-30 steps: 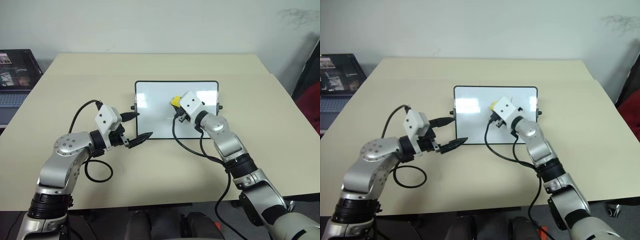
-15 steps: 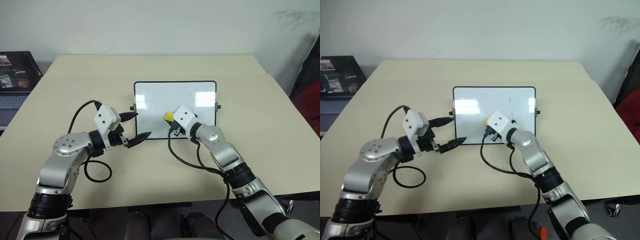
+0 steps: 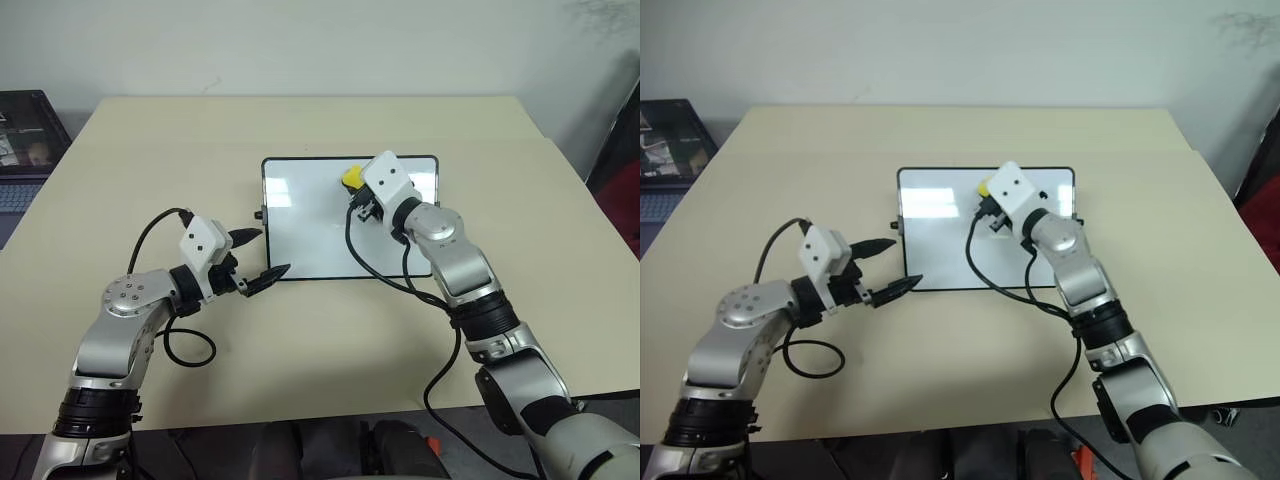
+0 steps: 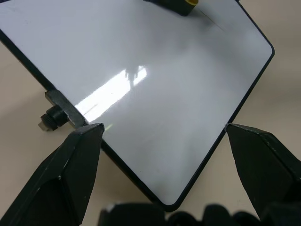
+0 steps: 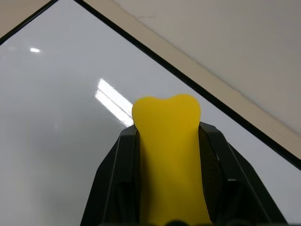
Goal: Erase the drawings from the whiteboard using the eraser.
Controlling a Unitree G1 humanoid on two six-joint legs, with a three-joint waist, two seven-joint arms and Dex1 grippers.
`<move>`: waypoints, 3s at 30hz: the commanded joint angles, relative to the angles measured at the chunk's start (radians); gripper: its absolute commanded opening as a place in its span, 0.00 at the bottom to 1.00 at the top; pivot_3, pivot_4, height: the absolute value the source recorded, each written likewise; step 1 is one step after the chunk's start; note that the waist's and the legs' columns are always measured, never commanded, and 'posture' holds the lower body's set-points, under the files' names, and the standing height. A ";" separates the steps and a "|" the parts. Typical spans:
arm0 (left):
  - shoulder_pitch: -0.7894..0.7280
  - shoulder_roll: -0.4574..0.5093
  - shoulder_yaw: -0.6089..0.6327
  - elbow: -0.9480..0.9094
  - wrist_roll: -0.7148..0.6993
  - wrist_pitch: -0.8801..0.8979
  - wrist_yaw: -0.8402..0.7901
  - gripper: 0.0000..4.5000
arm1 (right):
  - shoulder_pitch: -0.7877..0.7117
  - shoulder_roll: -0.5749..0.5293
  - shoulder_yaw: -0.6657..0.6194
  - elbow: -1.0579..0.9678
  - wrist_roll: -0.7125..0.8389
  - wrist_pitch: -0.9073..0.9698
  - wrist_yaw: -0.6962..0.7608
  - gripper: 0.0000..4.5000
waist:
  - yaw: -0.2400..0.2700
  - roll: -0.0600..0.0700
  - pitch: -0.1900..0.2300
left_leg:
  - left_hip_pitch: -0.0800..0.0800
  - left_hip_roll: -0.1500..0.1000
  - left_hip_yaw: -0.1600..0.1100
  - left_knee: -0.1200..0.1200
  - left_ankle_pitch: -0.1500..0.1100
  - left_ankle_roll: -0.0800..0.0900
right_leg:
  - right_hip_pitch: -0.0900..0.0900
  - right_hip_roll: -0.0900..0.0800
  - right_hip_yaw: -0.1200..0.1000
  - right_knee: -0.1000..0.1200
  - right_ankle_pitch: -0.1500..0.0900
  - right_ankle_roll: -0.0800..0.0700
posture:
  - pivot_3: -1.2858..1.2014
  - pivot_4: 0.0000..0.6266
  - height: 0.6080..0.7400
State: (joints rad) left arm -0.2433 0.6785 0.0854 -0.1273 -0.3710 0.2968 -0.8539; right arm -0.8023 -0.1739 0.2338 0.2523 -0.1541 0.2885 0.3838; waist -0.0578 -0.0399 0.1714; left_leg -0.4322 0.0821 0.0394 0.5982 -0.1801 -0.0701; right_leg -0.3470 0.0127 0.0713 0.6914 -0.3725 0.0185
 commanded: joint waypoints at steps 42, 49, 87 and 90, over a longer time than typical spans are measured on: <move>0.007 -0.086 0.010 -0.075 -0.027 -0.015 0.037 1.00 | 0.961 -0.087 -0.204 -0.844 0.114 -0.025 -0.091 0.29 | 0.025 0.000 0.000 | 0.000 -0.002 -0.004 -0.001 0.001 0.000 | 0.004 0.002 -0.003 -0.003 0.000 0.000 | 0.52 0.24 1.00; 0.014 -0.102 0.000 -0.090 -0.023 -0.009 0.047 1.00 | 0.937 -0.093 -0.192 -0.864 0.118 -0.057 -0.082 0.29 | 0.026 0.000 0.000 | 0.000 -0.002 -0.004 0.000 0.001 0.000 | 0.004 0.002 -0.003 -0.002 0.000 0.000 | 0.52 0.24 1.00; -0.011 -0.133 -0.051 -0.135 -0.008 -0.004 0.072 1.00 | 0.083 -0.101 -0.067 -0.004 0.002 0.112 -0.025 0.28 | 0.026 0.000 0.000 | 0.001 -0.001 -0.005 0.010 0.001 0.000 | 0.007 0.002 -0.004 0.007 0.000 0.000 | 0.52 0.24 1.00; -0.011 -0.135 -0.054 -0.136 -0.010 -0.003 0.074 1.00 | 0.139 -0.117 -0.052 -0.021 -0.006 0.138 -0.010 0.28 | 0.027 -0.001 -0.001 | 0.006 -0.001 -0.005 0.010 0.001 0.000 | 0.012 0.002 -0.005 0.007 0.000 0.000 | 0.52 0.24 1.00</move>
State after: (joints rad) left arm -0.2470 0.5456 0.0303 -0.2257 -0.3756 0.3030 -0.7775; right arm -0.7157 -0.2722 0.1641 0.1859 -0.1408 0.3594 0.3598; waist -0.0309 -0.0405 0.1702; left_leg -0.4250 0.0809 0.0340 0.6085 -0.1789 -0.0698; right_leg -0.3332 0.0142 0.0654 0.6982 -0.3726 0.0186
